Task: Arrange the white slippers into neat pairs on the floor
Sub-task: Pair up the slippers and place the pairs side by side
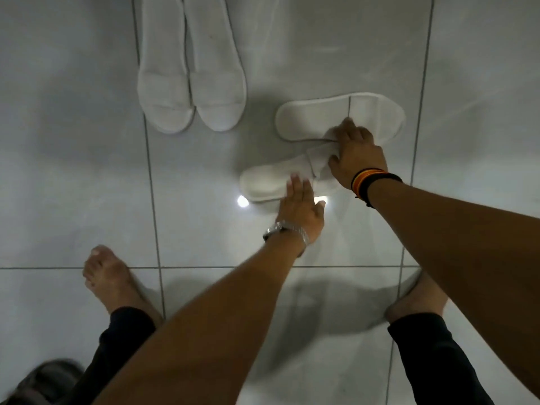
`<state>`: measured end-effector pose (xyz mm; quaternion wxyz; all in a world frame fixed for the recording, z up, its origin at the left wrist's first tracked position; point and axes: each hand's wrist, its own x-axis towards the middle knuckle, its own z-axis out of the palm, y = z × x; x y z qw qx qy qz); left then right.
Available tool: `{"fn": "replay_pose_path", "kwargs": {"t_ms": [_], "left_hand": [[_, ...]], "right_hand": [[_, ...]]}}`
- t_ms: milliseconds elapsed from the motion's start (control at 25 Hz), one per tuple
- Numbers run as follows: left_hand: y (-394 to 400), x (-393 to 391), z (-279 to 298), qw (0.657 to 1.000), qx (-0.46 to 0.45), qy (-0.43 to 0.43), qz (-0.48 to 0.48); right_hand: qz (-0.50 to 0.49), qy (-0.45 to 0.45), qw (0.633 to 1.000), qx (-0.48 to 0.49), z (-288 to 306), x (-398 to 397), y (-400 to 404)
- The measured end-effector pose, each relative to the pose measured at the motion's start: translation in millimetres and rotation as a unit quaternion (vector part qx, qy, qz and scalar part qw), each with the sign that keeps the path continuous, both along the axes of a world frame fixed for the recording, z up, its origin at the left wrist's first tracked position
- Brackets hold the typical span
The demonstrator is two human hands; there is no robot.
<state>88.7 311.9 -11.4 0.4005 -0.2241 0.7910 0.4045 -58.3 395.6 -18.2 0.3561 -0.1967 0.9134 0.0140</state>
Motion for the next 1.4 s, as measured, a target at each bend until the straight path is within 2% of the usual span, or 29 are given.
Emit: {"fn": "replay_pose_path", "kwargs": {"t_ms": [80,200,320,400,520,800,1080,1240,1400], "left_hand": [[-6,-25,-12,0.994,-0.021,0.047,-0.098],[-20,-75,-18,0.964,-0.046,0.096,-0.245],[-30,-113,-15,0.938,-0.064,0.137,-0.313],[-30,-119,-17,0.938,-0.086,0.141,-0.306],[-25,-105,-24,0.938,-0.1,0.094,-0.317],[-30,-147,-43,0.927,-0.142,0.145,-0.315],[-42,-212,-44,0.921,-0.188,0.15,-0.306],[-50,-197,-25,0.944,-0.193,0.173,-0.204],[-110,-146,-3,0.953,-0.247,0.15,-0.094]], "right_hand": [[-0.025,0.032,0.999,0.004,-3,8,21],[-0.102,0.057,0.992,-0.043,1,16,56],[-0.139,0.089,0.984,-0.07,7,25,85],[-0.151,0.06,0.985,-0.052,6,30,97],[-0.192,0.013,0.979,-0.061,-3,25,98],[-0.187,0.029,0.98,-0.06,-10,-49,51],[-0.247,0.012,0.963,-0.11,-5,-111,22],[-0.251,0.045,0.957,-0.138,10,-80,18],[-0.166,0.028,0.969,-0.179,23,-21,-33]]}}
